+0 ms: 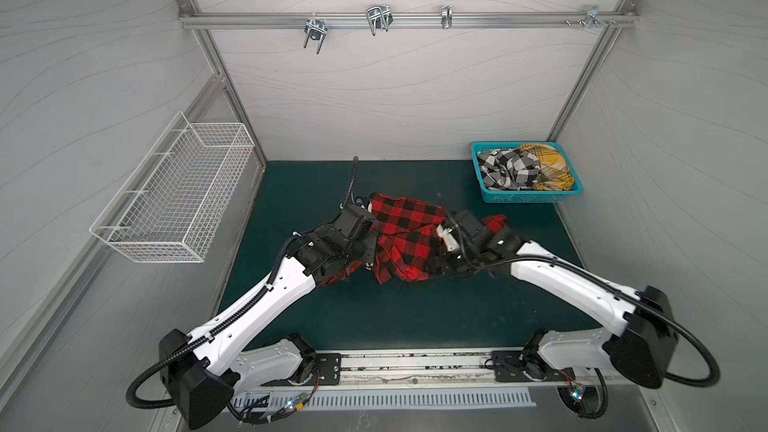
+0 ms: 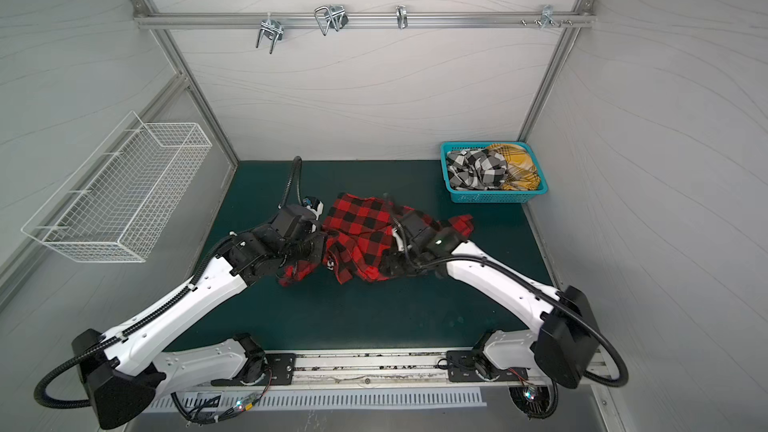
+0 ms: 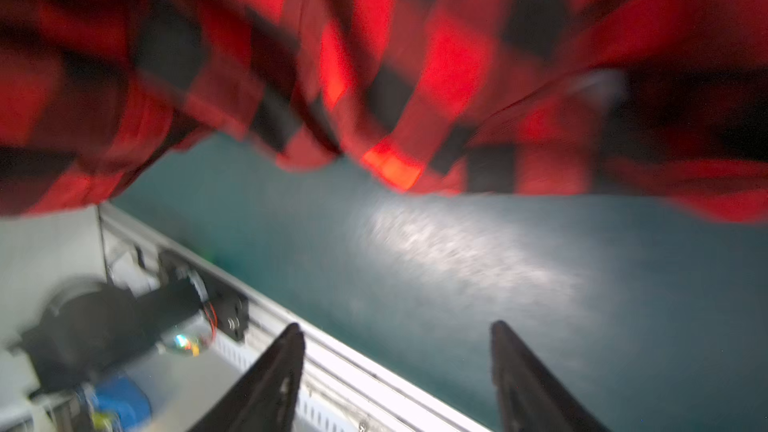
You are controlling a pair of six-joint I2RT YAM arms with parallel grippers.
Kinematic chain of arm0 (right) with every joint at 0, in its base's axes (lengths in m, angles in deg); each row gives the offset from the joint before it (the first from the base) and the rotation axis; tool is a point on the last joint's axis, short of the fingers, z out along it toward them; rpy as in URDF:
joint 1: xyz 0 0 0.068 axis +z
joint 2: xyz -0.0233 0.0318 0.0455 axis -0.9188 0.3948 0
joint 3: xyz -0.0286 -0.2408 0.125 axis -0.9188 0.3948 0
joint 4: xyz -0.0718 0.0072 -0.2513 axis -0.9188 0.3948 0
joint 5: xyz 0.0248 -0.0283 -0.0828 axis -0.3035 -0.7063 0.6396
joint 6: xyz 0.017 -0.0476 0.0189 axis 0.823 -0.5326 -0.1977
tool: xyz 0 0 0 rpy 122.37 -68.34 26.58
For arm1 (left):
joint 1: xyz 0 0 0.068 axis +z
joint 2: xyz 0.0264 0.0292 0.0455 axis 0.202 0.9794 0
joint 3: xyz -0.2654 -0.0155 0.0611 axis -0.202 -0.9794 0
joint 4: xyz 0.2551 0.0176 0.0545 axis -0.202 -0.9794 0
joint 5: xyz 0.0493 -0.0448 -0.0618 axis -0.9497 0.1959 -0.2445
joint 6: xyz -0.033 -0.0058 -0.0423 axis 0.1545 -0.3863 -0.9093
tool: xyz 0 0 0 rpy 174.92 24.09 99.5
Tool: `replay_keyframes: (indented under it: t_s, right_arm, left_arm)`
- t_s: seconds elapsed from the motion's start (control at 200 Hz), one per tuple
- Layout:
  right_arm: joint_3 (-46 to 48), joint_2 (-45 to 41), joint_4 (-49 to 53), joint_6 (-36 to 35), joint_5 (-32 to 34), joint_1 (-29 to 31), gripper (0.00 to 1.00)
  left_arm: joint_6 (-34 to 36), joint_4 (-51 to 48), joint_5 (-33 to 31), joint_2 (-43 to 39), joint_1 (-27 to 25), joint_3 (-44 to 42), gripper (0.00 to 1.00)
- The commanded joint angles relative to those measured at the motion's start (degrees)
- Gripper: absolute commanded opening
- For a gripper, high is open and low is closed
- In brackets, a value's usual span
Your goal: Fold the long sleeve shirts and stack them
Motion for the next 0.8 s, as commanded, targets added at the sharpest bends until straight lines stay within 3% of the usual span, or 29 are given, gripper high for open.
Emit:
replay_keyframes:
  t_s: [0.0, 0.135, 0.365, 0.425, 0.57, 0.715, 0.795]
  right_arm:
    - [-3.75, 9.36, -8.16, 5.50, -1.41, 5.84, 0.75]
    - [-7.95, 19.86, -15.33, 7.59, -5.11, 7.16, 0.72]
    - [-16.53, 31.79, -11.02, 6.87, 3.20, 5.85, 0.74]
    - [-16.09, 33.53, -11.08, 8.54, 3.81, 4.15, 0.69]
    - [-10.98, 32.83, -12.42, 9.45, 4.15, -4.25, 0.51]
    - [-8.41, 27.74, -7.76, 2.59, 6.00, -16.60, 0.48]
    - [-8.34, 24.27, -3.68, -2.23, 8.32, -23.97, 0.48]
  left_arm:
    - [-2.57, 0.80, 2.26, -1.04, -0.17, 1.14, 0.00]
    - [-3.22, 1.36, 2.63, -1.10, -0.12, 1.45, 0.00]
    - [-3.31, -0.39, 0.13, -2.36, -0.13, 0.48, 0.00]
    - [-3.35, -0.43, -0.79, -2.91, -0.11, -0.21, 0.00]
    - [-3.91, -1.76, -3.39, -3.08, 0.03, -1.43, 0.00]
    - [-4.60, -2.17, -1.19, -1.50, 0.29, -3.26, 0.00]
    - [-5.55, -3.52, 0.86, 0.55, 0.35, -3.61, 0.17]
